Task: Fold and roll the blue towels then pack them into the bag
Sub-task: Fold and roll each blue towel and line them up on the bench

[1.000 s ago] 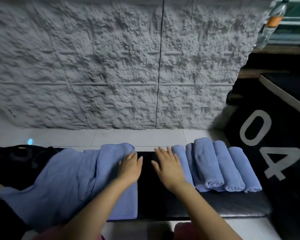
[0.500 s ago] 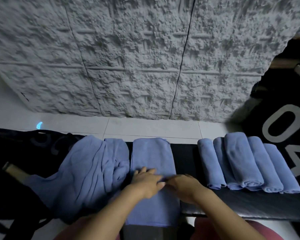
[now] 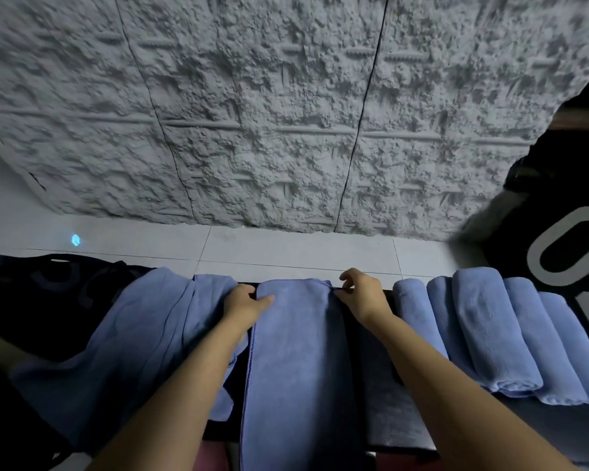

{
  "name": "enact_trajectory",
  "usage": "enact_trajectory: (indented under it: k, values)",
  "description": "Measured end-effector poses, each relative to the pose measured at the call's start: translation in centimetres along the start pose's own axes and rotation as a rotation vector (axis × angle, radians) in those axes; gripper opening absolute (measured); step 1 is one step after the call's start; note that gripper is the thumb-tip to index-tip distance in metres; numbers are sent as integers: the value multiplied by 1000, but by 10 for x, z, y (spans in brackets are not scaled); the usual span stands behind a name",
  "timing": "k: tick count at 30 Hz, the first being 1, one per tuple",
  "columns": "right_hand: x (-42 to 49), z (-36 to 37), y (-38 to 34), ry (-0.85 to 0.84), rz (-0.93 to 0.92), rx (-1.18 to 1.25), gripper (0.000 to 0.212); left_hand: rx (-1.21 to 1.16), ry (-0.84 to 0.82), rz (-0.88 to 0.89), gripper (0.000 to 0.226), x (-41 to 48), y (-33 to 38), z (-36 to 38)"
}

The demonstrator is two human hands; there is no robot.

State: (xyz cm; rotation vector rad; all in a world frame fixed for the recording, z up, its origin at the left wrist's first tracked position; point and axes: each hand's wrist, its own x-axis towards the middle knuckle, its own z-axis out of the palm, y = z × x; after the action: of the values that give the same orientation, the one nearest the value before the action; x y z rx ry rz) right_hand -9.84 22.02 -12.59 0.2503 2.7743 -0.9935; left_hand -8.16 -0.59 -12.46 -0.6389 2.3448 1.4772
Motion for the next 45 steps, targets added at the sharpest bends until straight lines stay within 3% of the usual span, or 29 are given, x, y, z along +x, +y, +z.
enact_trajectory:
  k: [2,5,9,13,18,24,27,31,34,37,40,43,45]
  values:
    - [11,8,-1,-56,-45,21,33,-241,-126,-57,6,-1,3,1]
    - [20,12,-1,-113,-74,-43,21,-409,-262,-60,8,4,2,-1]
    - [29,13,5,-92,-96,12,11,-454,-229,-103,14,14,0,-1]
    - [16,-8,1,-246,-80,538,26,-499,-185,-89,24,18,-1,-1]
    - [13,-29,-3,-318,-192,474,21,-522,-181,14,35,16,7,-2]
    - [6,-46,-7,-390,-201,605,22,-548,-211,58,33,9,13,-1]
    - [10,-48,-7,-335,-275,559,24,-531,-221,94,34,8,13,-2]
    - [21,-38,-3,-49,-292,319,37,-506,-244,212,42,9,15,-2]
    - [21,-25,1,61,-254,200,38,-502,-228,263,33,7,17,3]
    - [15,-25,-1,114,-269,193,27,-237,-41,376,26,12,20,-1]
    - [12,-21,-2,165,-287,178,21,45,40,526,43,16,21,-7]
    - [7,-9,1,70,-265,-67,49,353,1,547,74,13,15,-3]
    - [-2,2,2,-45,-255,-279,66,642,-44,538,77,10,5,6]
